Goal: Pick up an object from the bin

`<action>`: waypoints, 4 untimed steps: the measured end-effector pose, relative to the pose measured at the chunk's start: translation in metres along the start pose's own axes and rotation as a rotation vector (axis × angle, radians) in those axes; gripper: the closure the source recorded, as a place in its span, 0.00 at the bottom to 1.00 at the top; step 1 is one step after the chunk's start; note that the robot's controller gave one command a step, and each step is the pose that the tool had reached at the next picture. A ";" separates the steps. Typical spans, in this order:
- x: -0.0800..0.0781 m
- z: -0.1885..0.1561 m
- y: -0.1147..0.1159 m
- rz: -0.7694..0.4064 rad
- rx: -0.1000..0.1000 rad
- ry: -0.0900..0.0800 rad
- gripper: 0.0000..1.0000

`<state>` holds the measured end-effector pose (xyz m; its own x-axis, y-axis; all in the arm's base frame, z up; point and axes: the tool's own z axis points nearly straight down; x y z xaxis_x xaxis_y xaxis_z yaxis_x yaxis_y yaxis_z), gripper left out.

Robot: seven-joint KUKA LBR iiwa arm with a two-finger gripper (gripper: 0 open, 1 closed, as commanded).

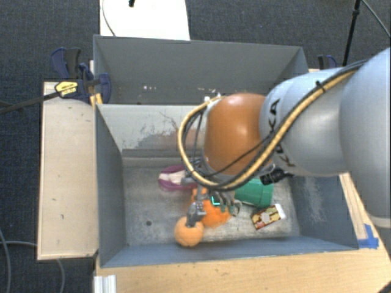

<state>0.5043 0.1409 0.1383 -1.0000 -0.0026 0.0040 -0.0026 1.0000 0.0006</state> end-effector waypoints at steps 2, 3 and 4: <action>-0.054 0.007 -0.046 -0.238 -0.002 -0.007 0.00; -0.066 -0.001 -0.071 -0.198 0.001 -0.007 0.00; -0.075 0.022 -0.060 -0.359 0.000 -0.008 0.00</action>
Offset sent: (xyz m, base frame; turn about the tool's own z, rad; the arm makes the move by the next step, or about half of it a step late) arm 0.0714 -0.0676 -0.0117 -0.3068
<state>0.5795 0.0814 0.1162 -0.9354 -0.3537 -0.0047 -0.3537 0.9354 0.0002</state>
